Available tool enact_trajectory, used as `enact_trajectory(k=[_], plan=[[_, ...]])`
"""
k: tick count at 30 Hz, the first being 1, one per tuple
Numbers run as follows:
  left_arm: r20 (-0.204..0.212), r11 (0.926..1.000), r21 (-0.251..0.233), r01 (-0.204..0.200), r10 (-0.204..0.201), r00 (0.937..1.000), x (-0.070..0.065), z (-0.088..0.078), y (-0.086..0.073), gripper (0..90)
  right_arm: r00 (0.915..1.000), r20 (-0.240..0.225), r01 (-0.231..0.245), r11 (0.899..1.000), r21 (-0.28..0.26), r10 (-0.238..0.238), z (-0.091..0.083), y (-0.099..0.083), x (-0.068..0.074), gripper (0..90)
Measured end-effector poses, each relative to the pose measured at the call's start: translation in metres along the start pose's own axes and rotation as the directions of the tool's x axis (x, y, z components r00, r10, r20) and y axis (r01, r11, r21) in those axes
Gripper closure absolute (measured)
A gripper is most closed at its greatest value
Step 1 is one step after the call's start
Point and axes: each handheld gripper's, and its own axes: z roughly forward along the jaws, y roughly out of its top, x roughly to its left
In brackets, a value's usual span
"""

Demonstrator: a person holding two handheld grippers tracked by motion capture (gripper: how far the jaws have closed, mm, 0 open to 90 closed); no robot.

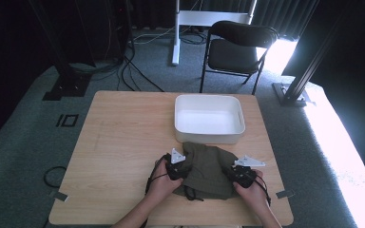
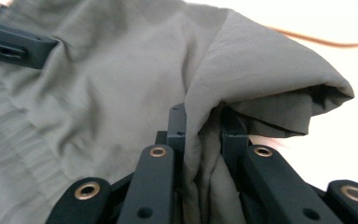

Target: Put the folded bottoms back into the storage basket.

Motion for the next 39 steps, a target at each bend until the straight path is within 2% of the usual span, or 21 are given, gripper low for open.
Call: enact_trajectory(k=[4, 6, 10, 12, 13, 15, 19, 22, 26, 32, 39], plan=[[0.033, 0.9991, -0.04, 0.013, -0.012, 0.9994, 0.0, -0.009, 0.004, 74.0, 0.9992, -0.028, -0.029, 0.998, -0.055, 0.028, -0.014, 0.009, -0.002, 79.8], [0.046, 0.9984, -0.055, 0.014, -0.011, 0.9989, -0.002, -0.016, 0.008, 74.3, 0.9997, -0.024, -0.011, 0.997, -0.075, 0.01, -0.022, 0.015, 0.0, 79.9], [0.055, 0.9964, -0.085, -0.002, 0.007, 0.9985, -0.003, -0.029, 0.016, 74.4, 0.9987, -0.049, -0.02, 0.993, -0.12, 0.014, -0.037, 0.026, 0.005, 79.9], [0.067, 0.9943, -0.107, 0.009, -0.002, 0.9977, -0.004, -0.037, 0.02, 74.4, 0.9984, -0.056, -0.015, 0.991, -0.136, 0.007, -0.044, 0.03, 0.007, 79.9], [0.067, 0.9942, -0.107, 0.002, 0.006, 0.9977, -0.005, -0.04, 0.023, 74.5, 0.9983, -0.057, -0.01, 0.989, -0.145, 0.001, -0.048, 0.033, 0.008, 79.9], [0.067, 0.9918, -0.127, -0.007, 0.016, 0.9976, -0.005, -0.047, 0.029, 74.5, 0.9971, -0.076, -0.021, 0.987, -0.162, 0.008, -0.054, 0.037, 0.009, 79.9], [0.076, 0.9862, -0.166, -0.005, 0.018, 0.997, -0.004, -0.056, 0.041, 74.5, 0.9969, -0.079, -0.017, 0.981, -0.195, 0.001, -0.063, 0.049, 0.009, 79.9], [0.075, 0.9817, -0.191, -0.003, 0.018, 0.9971, -0.002, -0.06, 0.05, 74.5, 0.9965, -0.083, -0.02, 0.976, -0.215, 0.003, -0.067, 0.058, 0.006, 79.9], [0.058, 0.98, -0.198, -0.021, 0.033, 0.9978, 0.001, -0.063, 0.063, 74.8, 0.9967, -0.081, -0.017, 0.973, -0.232, -0.002, -0.068, 0.072, 0.002, 79.9], [0.051, 0.9754, -0.22, -0.012, 0.024, 0.9984, 0.009, -0.067, 0.083, 75.3, 0.9962, -0.087, -0.024, 0.964, -0.263, 0.001, -0.068, 0.094, -0.003, 79.9], [0.04, 0.9707, -0.24, -0.007, 0.017, 0.9991, 0.018, -0.069, 0.105, 75.7, 0.9961, -0.087, -0.037, 0.96, -0.276, 0.013, -0.063, 0.117, -0.01, 79.9]])
